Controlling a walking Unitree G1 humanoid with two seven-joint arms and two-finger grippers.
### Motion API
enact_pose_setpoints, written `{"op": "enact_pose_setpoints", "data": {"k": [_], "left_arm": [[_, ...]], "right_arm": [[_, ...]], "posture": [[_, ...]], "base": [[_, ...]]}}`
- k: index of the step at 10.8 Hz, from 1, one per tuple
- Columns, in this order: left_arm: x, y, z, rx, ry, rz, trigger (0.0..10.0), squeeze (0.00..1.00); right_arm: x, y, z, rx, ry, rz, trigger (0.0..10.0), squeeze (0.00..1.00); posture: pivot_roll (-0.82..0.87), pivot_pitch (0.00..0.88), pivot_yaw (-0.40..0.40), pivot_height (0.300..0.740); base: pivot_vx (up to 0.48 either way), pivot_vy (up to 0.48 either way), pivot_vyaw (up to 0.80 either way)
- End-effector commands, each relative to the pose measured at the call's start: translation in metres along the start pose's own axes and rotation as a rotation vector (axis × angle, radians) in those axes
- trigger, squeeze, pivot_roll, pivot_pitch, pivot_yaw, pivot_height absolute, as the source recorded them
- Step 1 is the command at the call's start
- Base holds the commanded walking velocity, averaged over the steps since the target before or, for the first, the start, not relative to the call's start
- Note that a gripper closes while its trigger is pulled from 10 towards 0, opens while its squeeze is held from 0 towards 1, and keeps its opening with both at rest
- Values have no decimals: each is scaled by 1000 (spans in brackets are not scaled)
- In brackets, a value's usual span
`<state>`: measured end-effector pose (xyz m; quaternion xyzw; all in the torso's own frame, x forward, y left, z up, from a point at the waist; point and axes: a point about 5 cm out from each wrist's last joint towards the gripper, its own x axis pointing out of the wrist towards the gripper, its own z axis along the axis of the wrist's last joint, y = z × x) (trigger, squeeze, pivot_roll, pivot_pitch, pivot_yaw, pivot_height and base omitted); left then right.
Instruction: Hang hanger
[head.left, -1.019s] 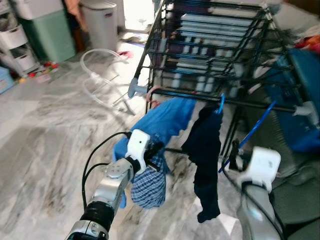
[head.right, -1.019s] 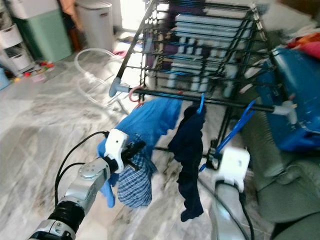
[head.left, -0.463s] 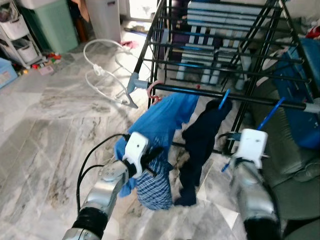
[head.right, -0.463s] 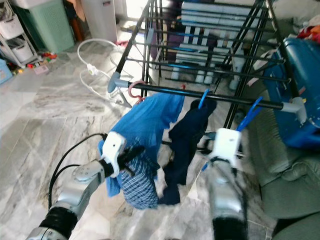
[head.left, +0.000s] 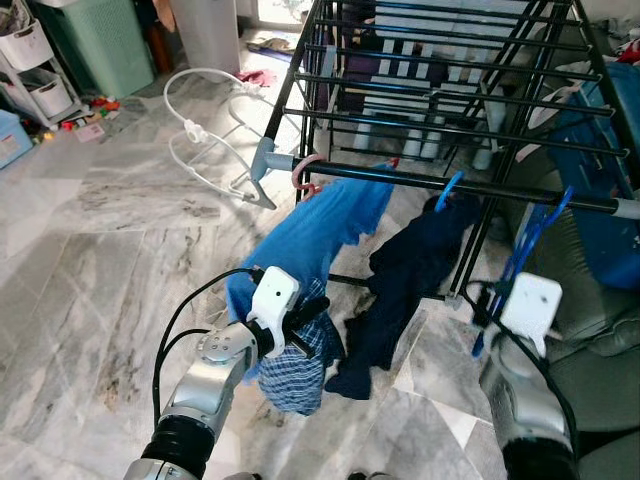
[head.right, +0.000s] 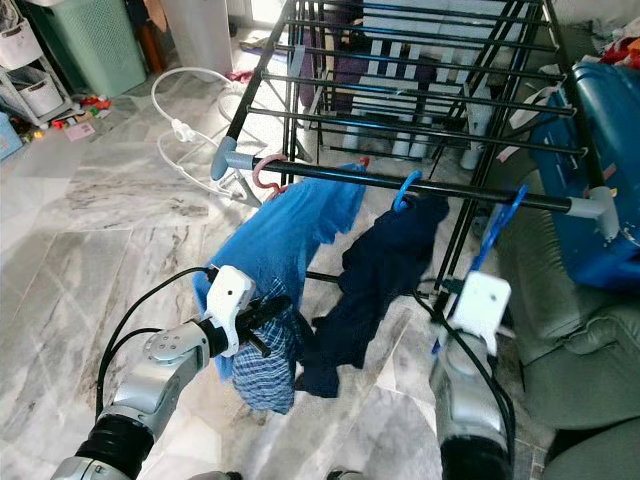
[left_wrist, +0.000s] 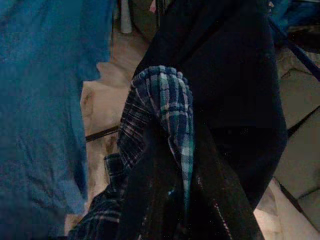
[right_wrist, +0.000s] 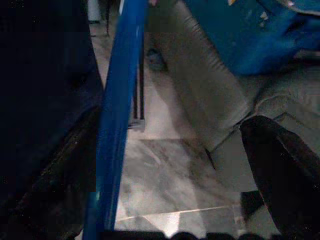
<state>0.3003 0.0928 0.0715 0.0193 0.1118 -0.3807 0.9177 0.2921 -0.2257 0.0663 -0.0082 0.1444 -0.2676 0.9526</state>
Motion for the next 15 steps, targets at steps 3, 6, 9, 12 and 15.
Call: {"op": "enact_pose_setpoints", "data": {"k": [3,6,9,12,15], "left_arm": [[2,0,5,18,-1,-23,10000,0],[3,-5,2,27,18,-48,10000,0],[3,-4,2,24,16,-35,10000,0],[2,-3,2,28,18,-26,10000,0],[7,-5,4,33,14,-27,10000,0]], "right_arm": [[-4,-5,4,-18,-57,2,10000,0],[16,-16,16,-47,-29,101,10000,0],[29,-37,32,-91,-43,32,10000,0],[24,-34,32,-83,-69,48,10000,0],[35,-30,54,-93,-95,125,10000,0]], "posture": [[65,152,-3,740],[63,148,-1,740],[71,141,-12,740],[71,132,-8,740],[74,122,-14,740]], "base": [[0,0,0],[0,0,0],[0,0,0],[0,0,0],[0,0,0]]}}
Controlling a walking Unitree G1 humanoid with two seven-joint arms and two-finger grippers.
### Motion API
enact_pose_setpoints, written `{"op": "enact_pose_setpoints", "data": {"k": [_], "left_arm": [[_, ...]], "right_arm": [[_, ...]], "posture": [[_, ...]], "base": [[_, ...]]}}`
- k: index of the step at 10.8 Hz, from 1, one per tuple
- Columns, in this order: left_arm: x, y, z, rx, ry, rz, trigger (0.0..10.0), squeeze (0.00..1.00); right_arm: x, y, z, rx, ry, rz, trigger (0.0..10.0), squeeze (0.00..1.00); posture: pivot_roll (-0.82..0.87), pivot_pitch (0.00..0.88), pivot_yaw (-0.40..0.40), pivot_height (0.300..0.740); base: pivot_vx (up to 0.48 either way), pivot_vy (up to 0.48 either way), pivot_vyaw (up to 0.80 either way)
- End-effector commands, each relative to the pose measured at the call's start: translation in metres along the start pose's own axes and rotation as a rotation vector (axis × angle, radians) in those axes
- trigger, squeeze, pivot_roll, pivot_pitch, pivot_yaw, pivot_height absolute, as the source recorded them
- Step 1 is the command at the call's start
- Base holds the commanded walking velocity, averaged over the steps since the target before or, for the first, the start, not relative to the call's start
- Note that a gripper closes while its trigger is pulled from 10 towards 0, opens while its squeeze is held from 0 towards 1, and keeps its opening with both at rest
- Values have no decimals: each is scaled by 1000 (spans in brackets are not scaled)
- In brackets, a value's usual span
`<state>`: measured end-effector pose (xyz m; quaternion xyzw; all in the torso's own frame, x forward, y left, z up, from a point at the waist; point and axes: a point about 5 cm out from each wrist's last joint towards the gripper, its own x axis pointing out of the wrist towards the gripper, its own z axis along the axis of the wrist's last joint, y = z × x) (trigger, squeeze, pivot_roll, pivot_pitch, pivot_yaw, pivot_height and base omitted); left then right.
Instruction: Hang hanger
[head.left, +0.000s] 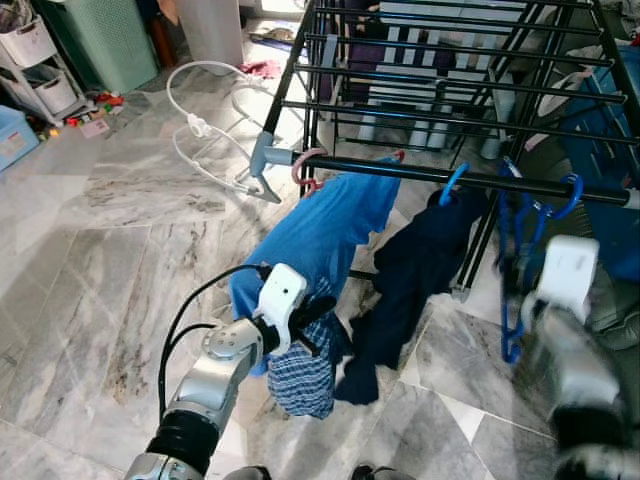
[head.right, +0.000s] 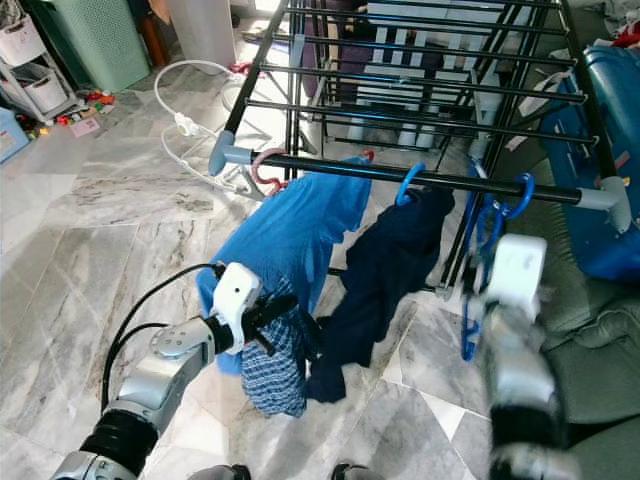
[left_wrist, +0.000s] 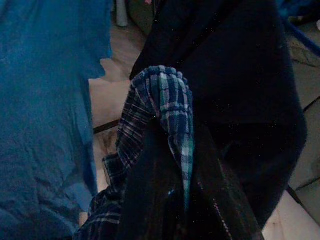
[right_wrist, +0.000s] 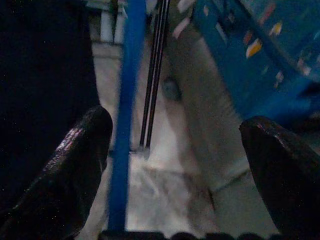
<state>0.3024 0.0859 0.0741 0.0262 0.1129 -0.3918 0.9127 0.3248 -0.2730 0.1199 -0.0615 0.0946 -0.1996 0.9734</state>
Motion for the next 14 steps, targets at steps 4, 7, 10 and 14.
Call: {"op": "enact_pose_setpoints", "data": {"k": [4,7,10,14], "left_arm": [[-1,-1,-2,10,7,16,10000,0],[-1,0,-2,19,10,15,10000,0],[0,1,-1,24,16,19,10000,0],[5,-3,-1,28,22,-6,10000,0]], "right_arm": [[7,3,1,24,29,58,10000,0],[6,9,-3,33,36,65,10000,0],[-10,-10,-14,18,41,3,10000,0],[-19,-22,-6,27,8,-8,10000,0]], "posture": [[86,126,-28,740],[94,126,-24,740],[83,123,-14,740],[57,121,1,740]], "base": [[0,0,0],[0,0,0],[0,0,0],[0,0,0]]}}
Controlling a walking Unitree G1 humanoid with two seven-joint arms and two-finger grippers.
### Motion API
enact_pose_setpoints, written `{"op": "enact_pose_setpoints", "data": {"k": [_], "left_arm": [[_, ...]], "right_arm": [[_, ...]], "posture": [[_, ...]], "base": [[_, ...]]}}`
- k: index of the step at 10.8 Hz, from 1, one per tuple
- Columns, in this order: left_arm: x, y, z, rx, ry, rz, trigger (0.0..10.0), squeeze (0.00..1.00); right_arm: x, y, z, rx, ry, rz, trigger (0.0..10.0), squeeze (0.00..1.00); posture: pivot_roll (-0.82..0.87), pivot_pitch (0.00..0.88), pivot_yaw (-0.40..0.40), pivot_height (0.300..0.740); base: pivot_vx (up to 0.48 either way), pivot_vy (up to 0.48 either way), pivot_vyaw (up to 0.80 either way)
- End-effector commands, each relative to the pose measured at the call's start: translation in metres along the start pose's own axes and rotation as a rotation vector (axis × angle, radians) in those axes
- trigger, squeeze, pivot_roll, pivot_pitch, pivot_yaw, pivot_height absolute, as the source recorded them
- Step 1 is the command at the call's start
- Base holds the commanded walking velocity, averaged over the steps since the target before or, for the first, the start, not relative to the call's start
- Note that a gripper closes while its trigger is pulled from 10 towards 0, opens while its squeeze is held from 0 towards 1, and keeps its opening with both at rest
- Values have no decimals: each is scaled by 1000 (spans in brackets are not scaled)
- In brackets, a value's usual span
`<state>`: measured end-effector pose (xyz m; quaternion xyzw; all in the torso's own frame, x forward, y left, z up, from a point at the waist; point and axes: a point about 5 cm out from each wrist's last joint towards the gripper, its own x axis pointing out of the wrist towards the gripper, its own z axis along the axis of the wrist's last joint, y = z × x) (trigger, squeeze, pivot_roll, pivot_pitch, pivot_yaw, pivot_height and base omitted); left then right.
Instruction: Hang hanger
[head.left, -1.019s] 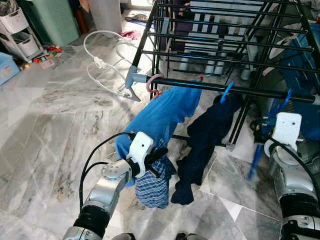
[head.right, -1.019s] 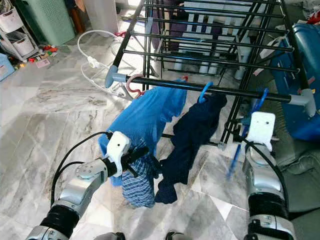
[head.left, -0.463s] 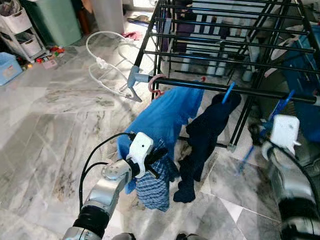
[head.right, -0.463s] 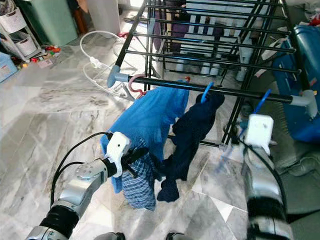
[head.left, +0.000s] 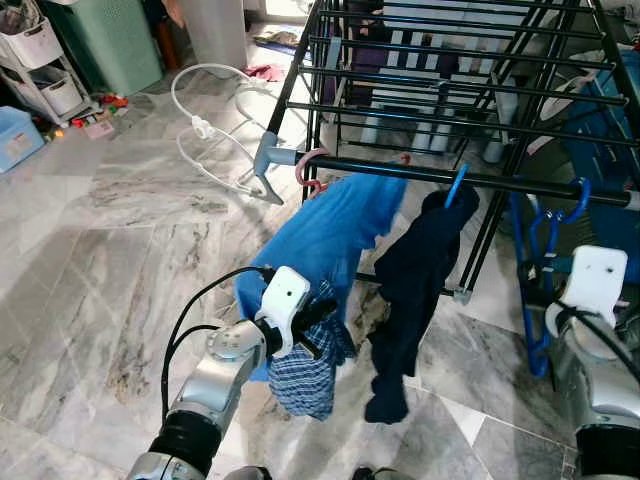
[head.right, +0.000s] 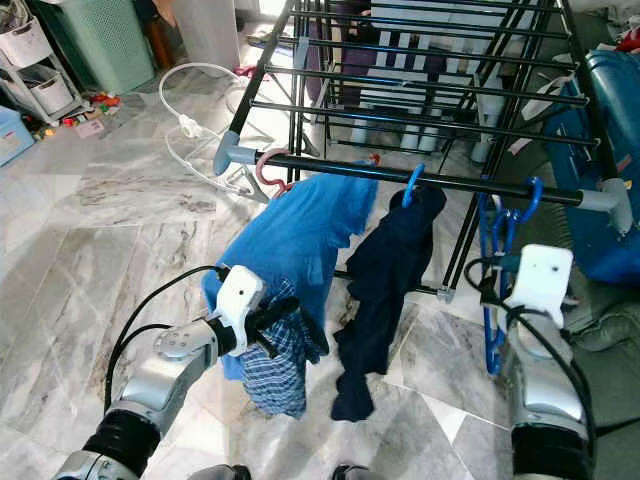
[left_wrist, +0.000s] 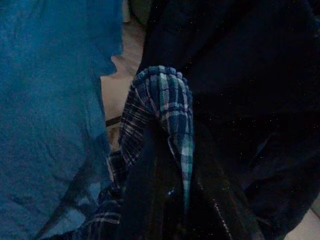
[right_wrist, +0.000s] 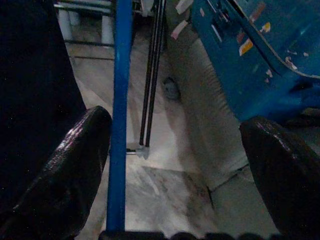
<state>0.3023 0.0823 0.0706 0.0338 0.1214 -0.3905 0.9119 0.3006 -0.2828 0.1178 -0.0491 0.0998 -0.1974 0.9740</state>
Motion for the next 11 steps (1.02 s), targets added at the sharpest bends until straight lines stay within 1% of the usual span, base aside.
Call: {"op": "enact_pose_setpoints", "data": {"k": [1,2,3,4,5,6,8,9,10,11], "left_arm": [[2,-1,2,22,1,-12,10000,0],[3,-1,3,23,0,-12,10000,0],[3,-1,2,23,1,-10,10000,0],[1,0,1,22,2,0,10000,0],[-1,2,0,19,7,14,10000,0],[-2,2,-1,19,10,15,10000,0],[-1,0,-2,27,22,1,10000,0],[-1,1,-2,29,24,0,10000,0],[-1,2,-2,33,28,-2,10000,0],[-1,2,-2,36,30,-2,10000,0]], "right_arm": [[2,1,8,5,-14,12,10000,0],[9,9,17,3,-26,55,10000,0],[11,12,20,-1,-27,71,10000,0],[15,15,19,-14,-9,94,10000,0],[16,14,18,8,1,91,10000,0],[18,17,15,62,20,104,10000,0],[26,34,6,178,91,174,9882,0],[27,36,5,177,92,170,0,0],[27,41,4,176,99,193,0,0],[27,43,2,175,105,202,0,0]], "posture": [[56,121,1,740],[63,121,-2,740],[63,121,-2,740],[73,123,-9,740],[81,127,-16,740],[82,128,-16,740],[80,129,-13,740],[82,127,-10,740],[85,125,-7,740],[85,125,-7,740]], "base": [[0,0,0],[0,0,0],[0,0,0],[0,0,0],[0,0,0],[0,0,0],[0,0,0],[0,0,0],[0,0,0],[0,0,0]]}}
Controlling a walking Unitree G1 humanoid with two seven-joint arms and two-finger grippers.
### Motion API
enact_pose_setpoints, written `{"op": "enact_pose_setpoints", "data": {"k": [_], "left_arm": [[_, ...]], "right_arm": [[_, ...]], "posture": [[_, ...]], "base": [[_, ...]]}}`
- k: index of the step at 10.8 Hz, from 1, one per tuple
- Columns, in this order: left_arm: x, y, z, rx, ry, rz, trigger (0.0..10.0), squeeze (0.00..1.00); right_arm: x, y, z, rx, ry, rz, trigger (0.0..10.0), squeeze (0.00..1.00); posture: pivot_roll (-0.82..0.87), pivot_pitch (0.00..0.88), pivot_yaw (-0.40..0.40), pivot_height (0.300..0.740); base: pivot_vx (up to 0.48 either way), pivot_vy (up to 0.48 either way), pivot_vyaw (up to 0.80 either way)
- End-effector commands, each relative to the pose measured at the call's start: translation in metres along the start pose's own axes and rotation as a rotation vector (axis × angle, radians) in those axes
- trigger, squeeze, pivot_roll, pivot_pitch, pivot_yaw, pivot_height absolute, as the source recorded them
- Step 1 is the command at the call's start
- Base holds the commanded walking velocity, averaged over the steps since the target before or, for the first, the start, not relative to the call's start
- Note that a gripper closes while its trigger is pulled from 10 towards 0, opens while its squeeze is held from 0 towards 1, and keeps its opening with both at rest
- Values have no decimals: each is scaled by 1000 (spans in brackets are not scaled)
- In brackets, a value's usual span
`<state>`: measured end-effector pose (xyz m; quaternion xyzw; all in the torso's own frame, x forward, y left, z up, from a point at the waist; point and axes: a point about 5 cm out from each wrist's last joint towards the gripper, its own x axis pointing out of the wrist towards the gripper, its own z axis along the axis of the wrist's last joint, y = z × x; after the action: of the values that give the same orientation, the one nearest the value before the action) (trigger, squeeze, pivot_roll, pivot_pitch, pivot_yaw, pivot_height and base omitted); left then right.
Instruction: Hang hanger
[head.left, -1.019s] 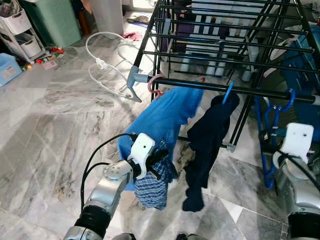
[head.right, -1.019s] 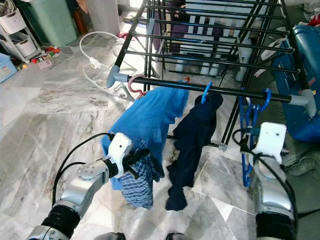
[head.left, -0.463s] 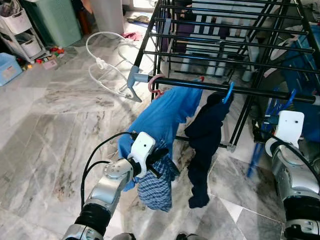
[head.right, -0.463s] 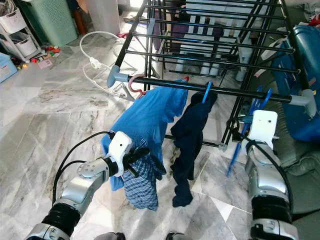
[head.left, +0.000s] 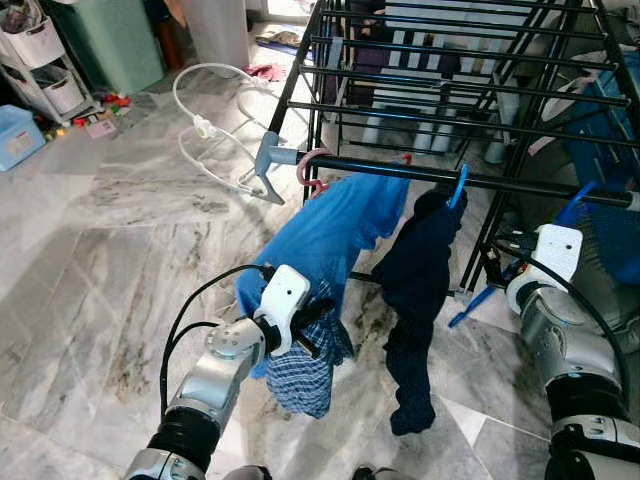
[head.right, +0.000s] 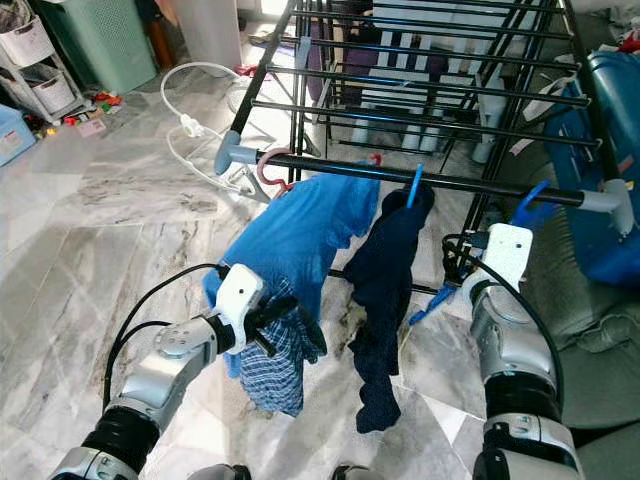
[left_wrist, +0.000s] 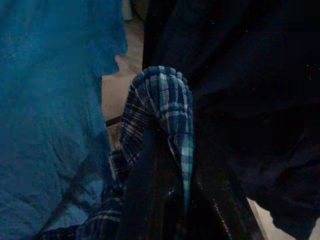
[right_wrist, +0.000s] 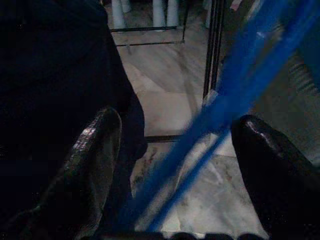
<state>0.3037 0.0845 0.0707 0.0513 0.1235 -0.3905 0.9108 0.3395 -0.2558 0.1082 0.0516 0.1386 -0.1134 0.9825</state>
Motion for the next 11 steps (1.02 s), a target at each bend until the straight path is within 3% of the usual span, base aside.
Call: {"op": "enact_pose_setpoints", "data": {"k": [1,3,11], "left_arm": [[-1,-1,-2,9,12,-5,10000,0],[0,0,-3,13,17,-8,10000,0],[11,-7,1,34,28,-56,10000,0]], "right_arm": [[2,0,0,-14,5,-4,0,0],[-7,-11,-2,-79,-21,-38,0,0],[-61,-52,-17,-166,-59,-175,0,0]], "posture": [[86,123,-4,740],[80,122,0,740],[15,106,49,740]], "base": [[0,0,0],[0,0,0],[0,0,0]]}}
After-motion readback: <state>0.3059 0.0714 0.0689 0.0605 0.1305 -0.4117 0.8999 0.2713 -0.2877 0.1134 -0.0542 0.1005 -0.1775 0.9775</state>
